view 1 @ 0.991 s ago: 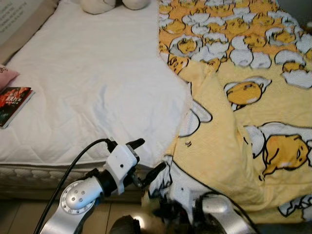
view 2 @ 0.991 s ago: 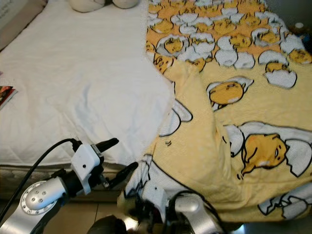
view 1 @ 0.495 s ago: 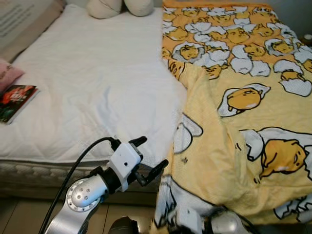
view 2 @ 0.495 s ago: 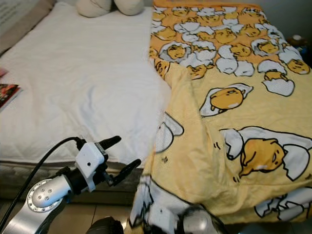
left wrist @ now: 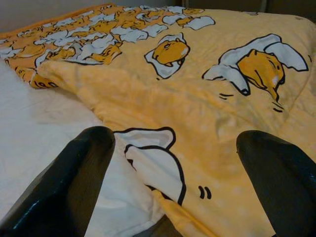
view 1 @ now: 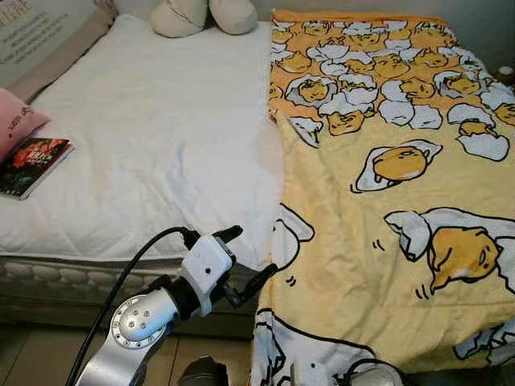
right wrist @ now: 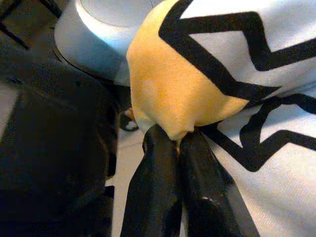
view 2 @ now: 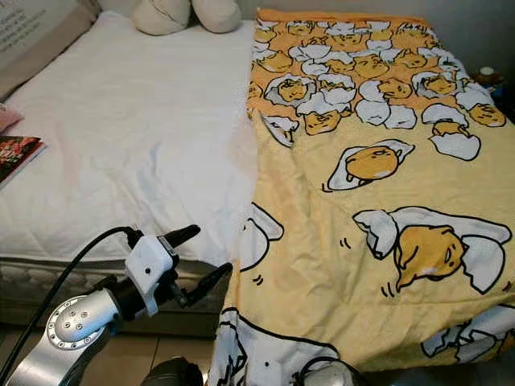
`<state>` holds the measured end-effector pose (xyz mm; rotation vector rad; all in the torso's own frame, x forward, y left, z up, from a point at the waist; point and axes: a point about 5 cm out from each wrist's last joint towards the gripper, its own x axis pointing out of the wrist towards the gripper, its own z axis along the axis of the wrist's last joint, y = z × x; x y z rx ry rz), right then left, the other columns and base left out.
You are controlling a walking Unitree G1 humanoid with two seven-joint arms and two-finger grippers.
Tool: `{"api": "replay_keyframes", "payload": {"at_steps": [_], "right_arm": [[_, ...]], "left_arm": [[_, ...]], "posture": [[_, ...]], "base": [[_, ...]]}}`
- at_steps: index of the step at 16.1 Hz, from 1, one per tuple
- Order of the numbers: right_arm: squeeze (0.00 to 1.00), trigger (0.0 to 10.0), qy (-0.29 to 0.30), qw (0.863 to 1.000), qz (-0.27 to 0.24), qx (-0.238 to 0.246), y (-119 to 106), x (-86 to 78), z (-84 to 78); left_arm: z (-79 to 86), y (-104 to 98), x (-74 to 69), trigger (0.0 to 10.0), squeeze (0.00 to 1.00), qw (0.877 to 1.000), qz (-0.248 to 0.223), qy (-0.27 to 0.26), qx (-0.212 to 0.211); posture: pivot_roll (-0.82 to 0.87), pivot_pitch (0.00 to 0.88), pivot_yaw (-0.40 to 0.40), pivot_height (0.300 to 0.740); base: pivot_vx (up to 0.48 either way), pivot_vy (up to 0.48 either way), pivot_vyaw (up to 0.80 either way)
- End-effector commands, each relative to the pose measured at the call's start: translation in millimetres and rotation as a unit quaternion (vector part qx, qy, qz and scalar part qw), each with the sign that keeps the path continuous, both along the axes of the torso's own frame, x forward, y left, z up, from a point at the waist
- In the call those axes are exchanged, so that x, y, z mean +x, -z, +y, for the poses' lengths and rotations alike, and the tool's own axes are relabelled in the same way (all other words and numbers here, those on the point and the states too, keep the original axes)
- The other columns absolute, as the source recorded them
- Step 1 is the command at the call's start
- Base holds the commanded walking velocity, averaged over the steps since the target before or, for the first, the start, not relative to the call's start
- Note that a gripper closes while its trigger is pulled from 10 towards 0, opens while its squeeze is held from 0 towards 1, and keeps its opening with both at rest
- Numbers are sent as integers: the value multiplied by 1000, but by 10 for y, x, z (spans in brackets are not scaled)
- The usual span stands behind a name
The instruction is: Clean up the room
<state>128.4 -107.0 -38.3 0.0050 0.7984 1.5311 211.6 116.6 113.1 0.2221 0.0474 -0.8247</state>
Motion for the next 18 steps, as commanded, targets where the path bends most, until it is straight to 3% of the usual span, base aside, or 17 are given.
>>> {"api": "replay_keyframes", "payload": {"at_steps": [1,2,6,7,8,10,13,15,18], "right_arm": [[0,0,3,1000,5,3,0,4,-1],[0,0,25,999,-23,-37,81,61,-55],[0,0,92,993,-66,-41,75,251,-9],[0,0,111,990,-78,-44,29,407,-124],[0,0,115,990,-74,-46,23,459,-178],[0,0,123,988,-76,-55,72,457,-185],[0,0,100,990,-77,-68,140,405,-147],[0,0,41,992,-66,-98,255,250,-102],[0,0,-13,985,-50,-164,436,-37,-240]], "left_arm": [[0,10,14,10000,0,1000,-2,6,6],[7,17,36,10000,0,1000,-8,2,17],[8,32,67,10000,0,1000,-11,-1,24],[12,39,83,10000,0,1000,-12,-6,26],[15,41,100,10000,0,999,-14,-11,28],[17,45,120,10000,0,999,-12,-23,28],[0,64,115,10000,0,999,-7,-27,25],[-27,85,81,10000,0,999,-2,-28,20],[-15,83,82,10000,0,999,1,-30,21]], "posture": [[47,57,43,711],[45,54,43,711],[40,44,45,711],[39,37,45,711],[39,32,47,711],[39,30,47,711],[36,25,47,711],[40,24,44,711],[44,29,45,711]], "base": [[0,0,0],[0,0,0],[0,0,0],[0,0,0],[0,0,0],[0,0,0],[0,0,0],[0,0,0],[0,0,0]]}}
